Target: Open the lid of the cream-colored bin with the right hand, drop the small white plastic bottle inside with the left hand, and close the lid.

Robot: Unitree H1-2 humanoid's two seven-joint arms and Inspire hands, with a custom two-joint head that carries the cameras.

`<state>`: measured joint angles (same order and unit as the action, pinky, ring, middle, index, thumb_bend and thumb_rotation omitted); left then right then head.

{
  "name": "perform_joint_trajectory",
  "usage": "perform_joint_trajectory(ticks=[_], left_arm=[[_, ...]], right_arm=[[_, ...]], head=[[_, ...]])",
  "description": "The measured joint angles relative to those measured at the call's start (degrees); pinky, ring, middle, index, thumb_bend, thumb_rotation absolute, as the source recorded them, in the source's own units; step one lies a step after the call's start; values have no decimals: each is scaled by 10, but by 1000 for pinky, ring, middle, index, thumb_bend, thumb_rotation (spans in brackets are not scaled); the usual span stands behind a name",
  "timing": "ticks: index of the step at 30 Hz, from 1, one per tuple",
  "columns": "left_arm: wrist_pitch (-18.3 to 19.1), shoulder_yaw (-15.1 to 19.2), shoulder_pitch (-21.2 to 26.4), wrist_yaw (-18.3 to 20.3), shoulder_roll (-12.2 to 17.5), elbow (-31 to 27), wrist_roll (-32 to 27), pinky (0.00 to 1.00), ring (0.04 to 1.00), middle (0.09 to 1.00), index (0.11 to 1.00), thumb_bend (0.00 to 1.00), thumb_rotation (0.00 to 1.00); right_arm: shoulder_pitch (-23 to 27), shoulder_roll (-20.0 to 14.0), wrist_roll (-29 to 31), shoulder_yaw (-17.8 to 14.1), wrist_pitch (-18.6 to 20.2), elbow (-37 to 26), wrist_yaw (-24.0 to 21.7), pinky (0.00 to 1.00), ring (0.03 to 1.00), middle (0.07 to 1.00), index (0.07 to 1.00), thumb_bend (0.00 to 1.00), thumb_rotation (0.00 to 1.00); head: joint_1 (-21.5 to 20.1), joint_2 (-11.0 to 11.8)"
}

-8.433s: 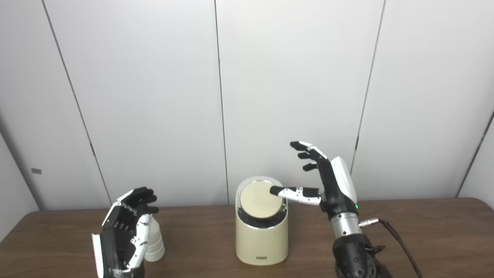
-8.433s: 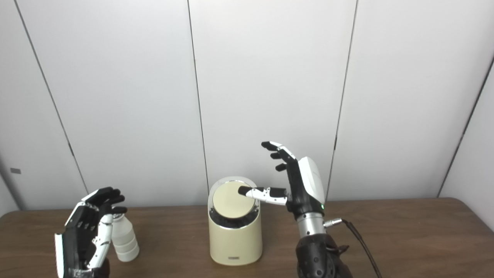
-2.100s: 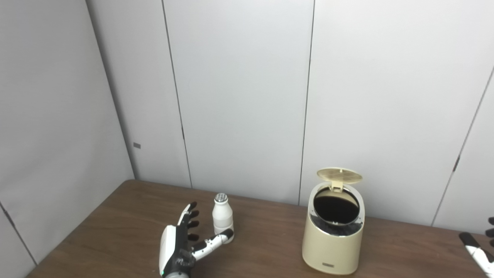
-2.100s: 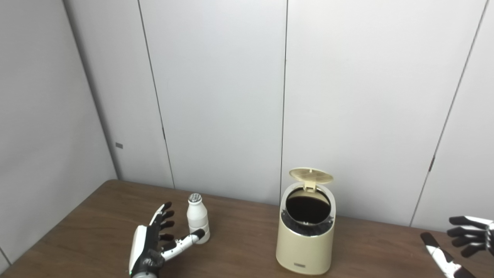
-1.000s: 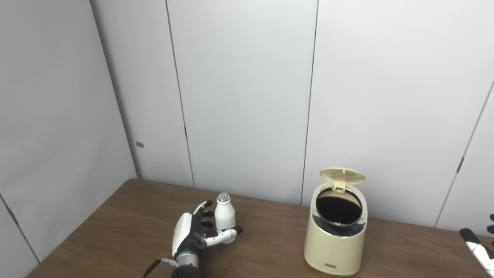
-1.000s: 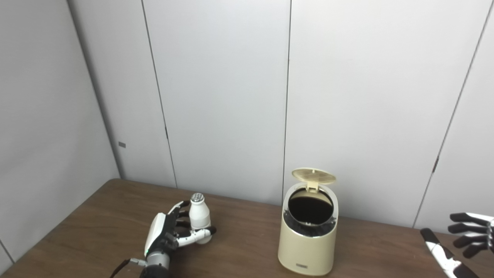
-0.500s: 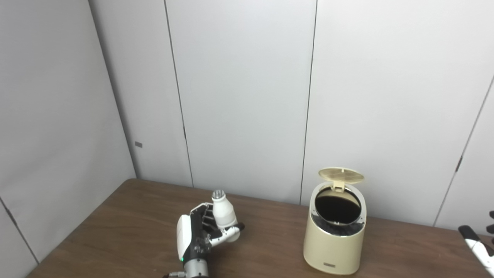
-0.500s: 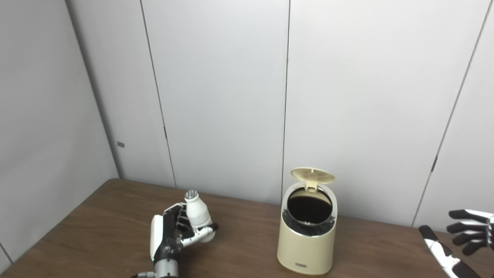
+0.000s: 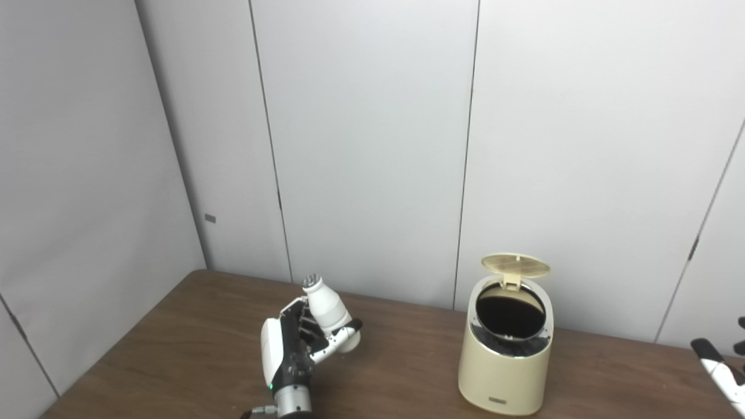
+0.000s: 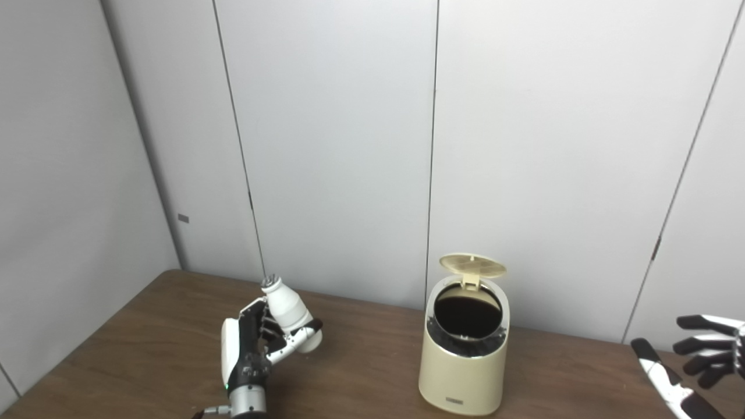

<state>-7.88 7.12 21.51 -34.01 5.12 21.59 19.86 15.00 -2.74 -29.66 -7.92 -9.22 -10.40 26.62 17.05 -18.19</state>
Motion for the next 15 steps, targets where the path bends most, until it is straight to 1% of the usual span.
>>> perform_joint_trajectory(ticks=[2,4,5,6,8,9,10,11,12,13,15], left_arm=[[-1,0,-1,1,0,-6,-1,253,368,444,515,499,0],[-4,-2,-3,2,0,-21,-1,266,378,447,512,501,0],[-12,-3,-4,2,0,-26,-1,273,384,447,512,501,0],[-15,-4,-4,3,0,-34,-1,277,385,445,512,501,0],[-20,-9,-6,6,-1,-55,0,284,391,444,513,501,0],[-24,-12,-8,9,-2,-66,0,295,400,446,512,502,0],[-32,-15,-10,13,-1,-75,0,308,408,448,514,502,0],[-42,-19,-12,20,-1,-86,-2,307,407,449,516,502,0],[-49,-22,-14,29,-1,-97,-3,304,403,454,518,502,0],[-60,-26,-16,38,-1,-107,-5,303,403,455,518,502,0],[-70,-31,-18,54,-1,-124,-10,262,371,457,533,497,0]], right_arm=[[0,0,-2,0,2,-2,0,146,240,315,488,481,152],[0,1,-5,1,3,-3,0,149,242,311,488,481,151],[0,2,-5,1,4,-4,0,177,284,362,488,481,151],[0,4,-5,2,6,-6,0,182,294,383,488,481,150],[0,7,-5,3,10,-14,-1,220,351,452,488,481,151],[0,9,-5,4,14,-18,-1,231,364,465,488,481,150],[0,12,-5,5,17,-19,-1,221,346,447,488,481,150],[0,14,-5,6,19,-19,-1,230,357,452,489,481,149],[-1,16,-4,8,18,-19,-1,323,467,531,490,482,145],[-2,17,-3,10,12,-15,1,336,481,542,490,482,145],[-2,16,0,12,-8,1,6,415,561,609,491,483,143]], head=[[0,0],[-4,-1],[-7,-1],[-11,-1],[-22,-2],[-22,-2],[-30,-2],[-41,-3],[-62,-4],[-62,-4],[-106,0]])
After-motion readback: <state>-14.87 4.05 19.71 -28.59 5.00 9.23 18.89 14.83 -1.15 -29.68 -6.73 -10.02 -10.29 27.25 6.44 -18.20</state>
